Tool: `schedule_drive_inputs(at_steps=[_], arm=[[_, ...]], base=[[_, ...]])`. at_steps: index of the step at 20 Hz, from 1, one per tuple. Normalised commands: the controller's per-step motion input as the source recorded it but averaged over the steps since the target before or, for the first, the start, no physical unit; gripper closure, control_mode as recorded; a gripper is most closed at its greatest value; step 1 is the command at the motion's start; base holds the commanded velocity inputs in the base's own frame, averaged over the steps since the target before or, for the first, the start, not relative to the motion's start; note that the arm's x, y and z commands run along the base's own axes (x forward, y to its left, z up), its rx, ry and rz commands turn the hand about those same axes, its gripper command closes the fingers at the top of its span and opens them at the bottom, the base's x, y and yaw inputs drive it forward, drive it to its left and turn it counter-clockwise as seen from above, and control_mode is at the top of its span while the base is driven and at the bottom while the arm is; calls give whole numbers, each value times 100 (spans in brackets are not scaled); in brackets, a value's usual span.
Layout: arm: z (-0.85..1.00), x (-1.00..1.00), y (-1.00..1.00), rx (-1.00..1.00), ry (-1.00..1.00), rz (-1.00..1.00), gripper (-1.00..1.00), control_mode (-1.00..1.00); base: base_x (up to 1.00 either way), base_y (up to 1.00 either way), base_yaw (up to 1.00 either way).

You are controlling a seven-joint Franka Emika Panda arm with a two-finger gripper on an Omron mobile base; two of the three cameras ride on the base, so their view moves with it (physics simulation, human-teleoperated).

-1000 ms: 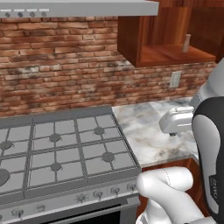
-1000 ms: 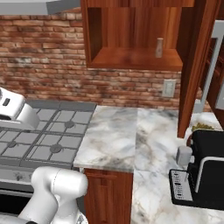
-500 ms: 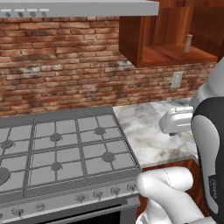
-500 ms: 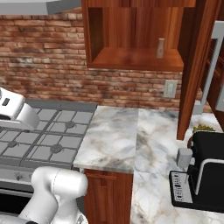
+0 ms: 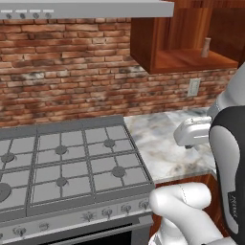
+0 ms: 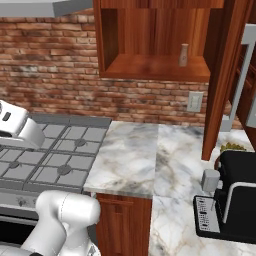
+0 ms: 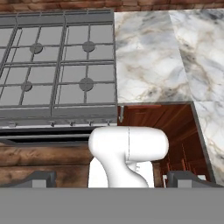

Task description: Retrieve the bottle and the shaker from the cabinet and place them next to the mixing bowl on the counter. Then add garlic from the fridge to the mixing bowl.

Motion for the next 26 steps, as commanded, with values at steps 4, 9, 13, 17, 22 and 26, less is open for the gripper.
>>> schedule_drive_inputs(at_steps=[4, 9, 13, 17, 22, 26], arm=[[0, 0, 0, 0, 0, 0, -100, 100], [0, 9, -2, 0, 0, 0, -100, -100], [35, 19, -51, 0, 0, 0, -100, -100], [55, 29, -66, 0, 0, -3, -100, -100], [44, 37, -58, 0, -2, -6, -100, -100], [19, 45, -40, 0, -10, -5, -100, -100]], base=[[3, -1, 0], [0, 0, 0], [0, 0, 0], [0, 0, 0], [0, 0, 0], [0, 0, 0]])
